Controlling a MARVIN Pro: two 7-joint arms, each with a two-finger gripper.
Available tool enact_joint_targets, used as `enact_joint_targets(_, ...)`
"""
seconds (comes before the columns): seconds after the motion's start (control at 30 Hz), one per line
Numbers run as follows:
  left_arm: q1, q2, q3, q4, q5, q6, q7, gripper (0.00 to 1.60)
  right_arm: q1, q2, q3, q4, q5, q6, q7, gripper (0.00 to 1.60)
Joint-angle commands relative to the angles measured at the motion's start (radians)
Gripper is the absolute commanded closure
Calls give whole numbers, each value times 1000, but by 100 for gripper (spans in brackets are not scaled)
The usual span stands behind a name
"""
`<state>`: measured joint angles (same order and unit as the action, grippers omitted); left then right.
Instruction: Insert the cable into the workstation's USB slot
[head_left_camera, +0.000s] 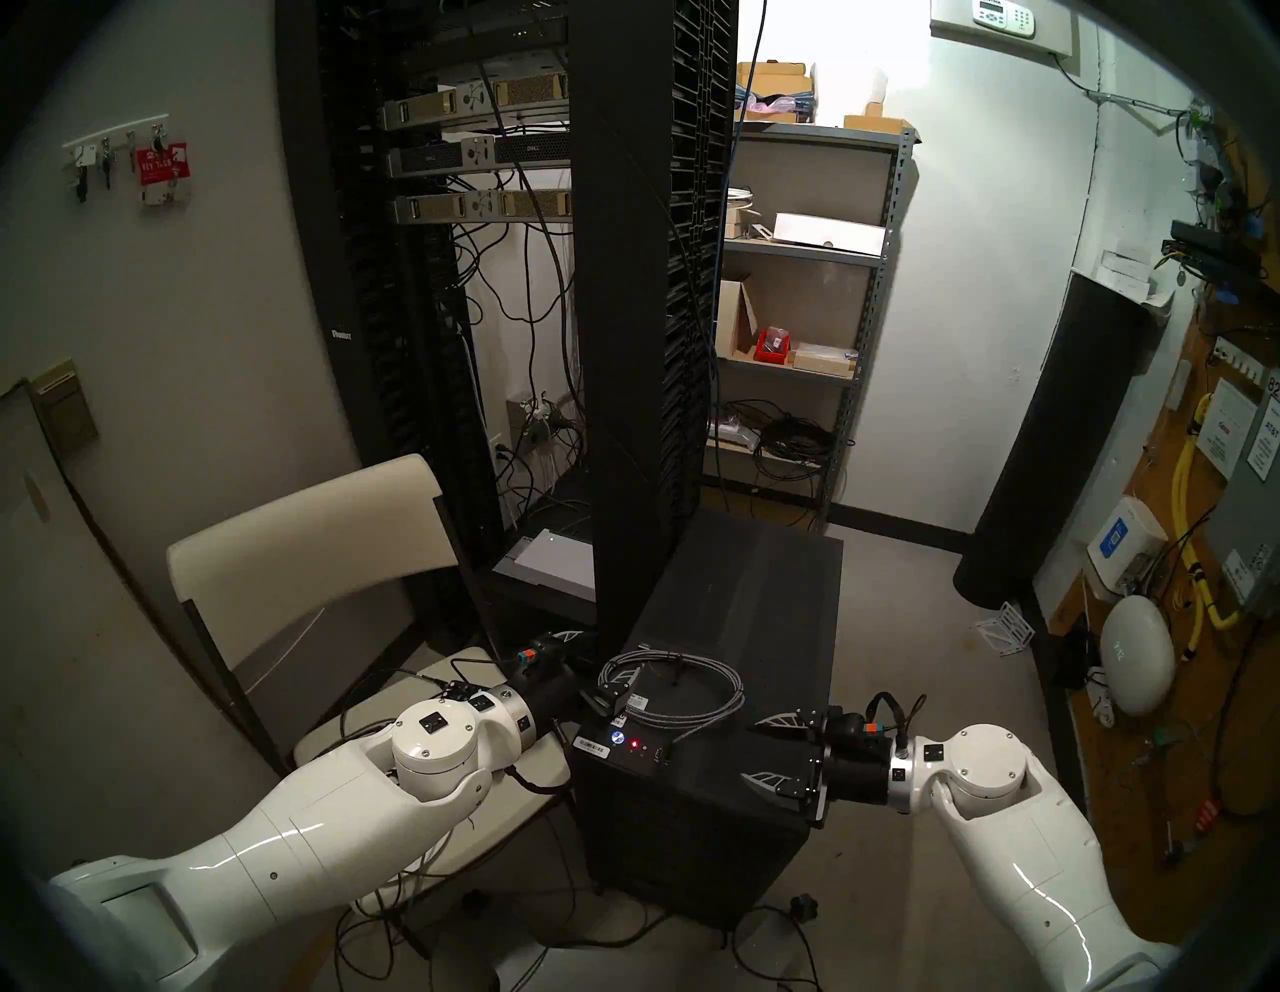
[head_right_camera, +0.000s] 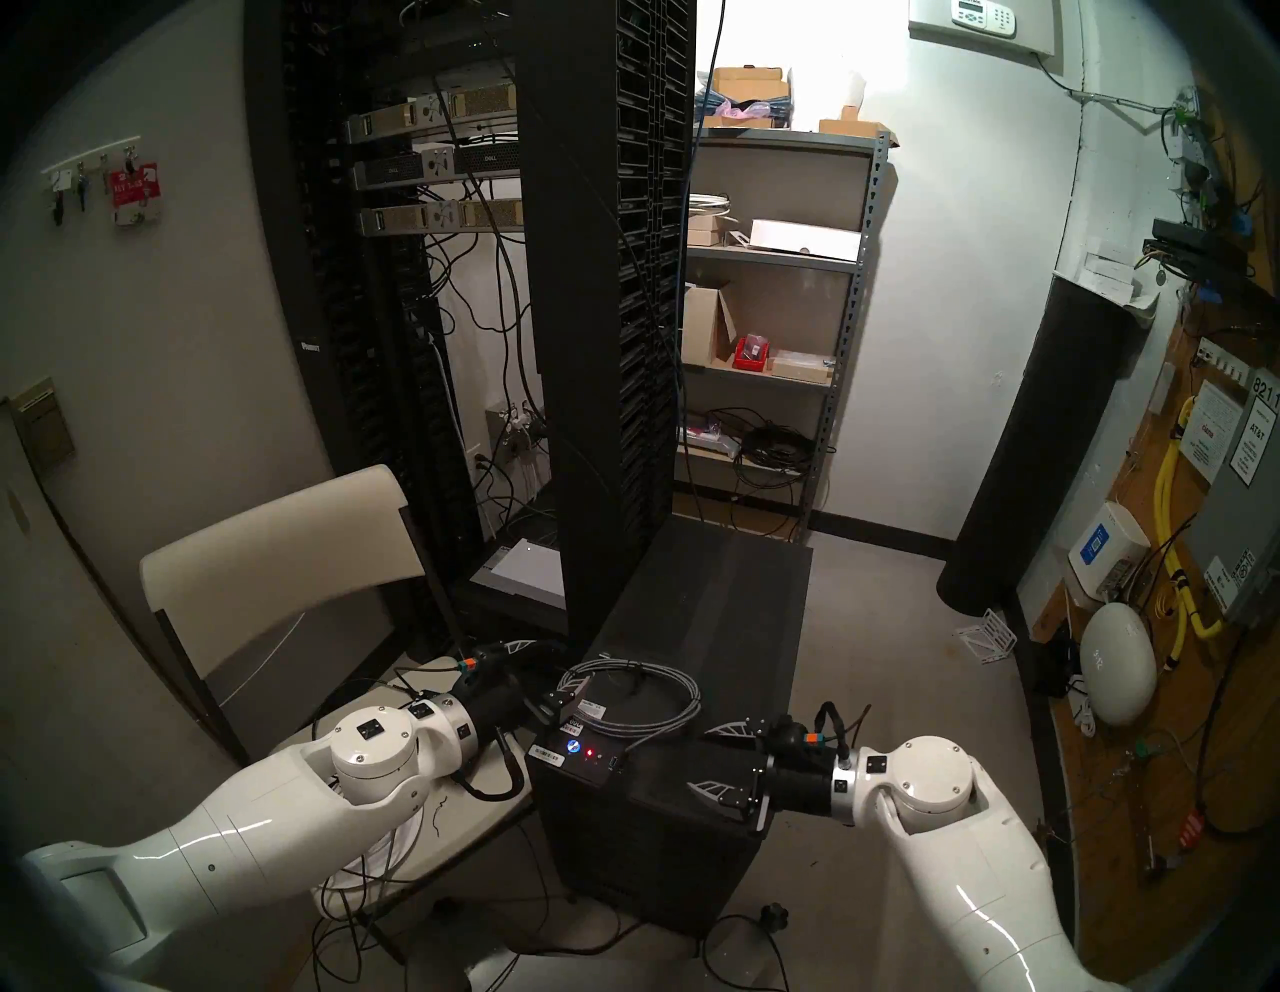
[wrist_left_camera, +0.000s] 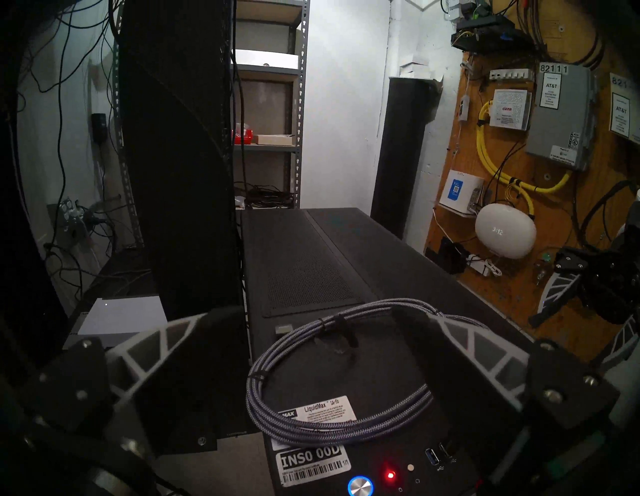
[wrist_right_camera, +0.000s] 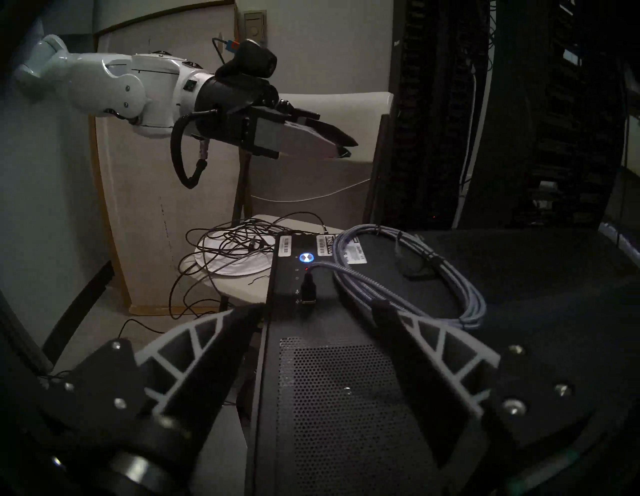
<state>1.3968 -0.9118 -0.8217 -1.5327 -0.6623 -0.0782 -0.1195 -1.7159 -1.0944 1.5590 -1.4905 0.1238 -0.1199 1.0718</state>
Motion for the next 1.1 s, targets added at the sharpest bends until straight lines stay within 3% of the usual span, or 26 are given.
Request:
enact_joint_targets(0.0,-6,16,-12,-48,-7,3,-4,0,-69,26,78,-116,10,43,-49,24)
enact_joint_targets(0.37,-4,25,-10,-62,-16,15,6,0,-93,12,98,-165,-9,95,-88,16)
enact_joint_targets(0.47,-3,25,-9,-63,-19,17,10,0,-95,5,101,-162,-4,83,-95,0)
enact_joint_targets(1.07,-8,29,-2,-64,-24,17,17,0,-96,3,102,-163,-7,83,-96,0)
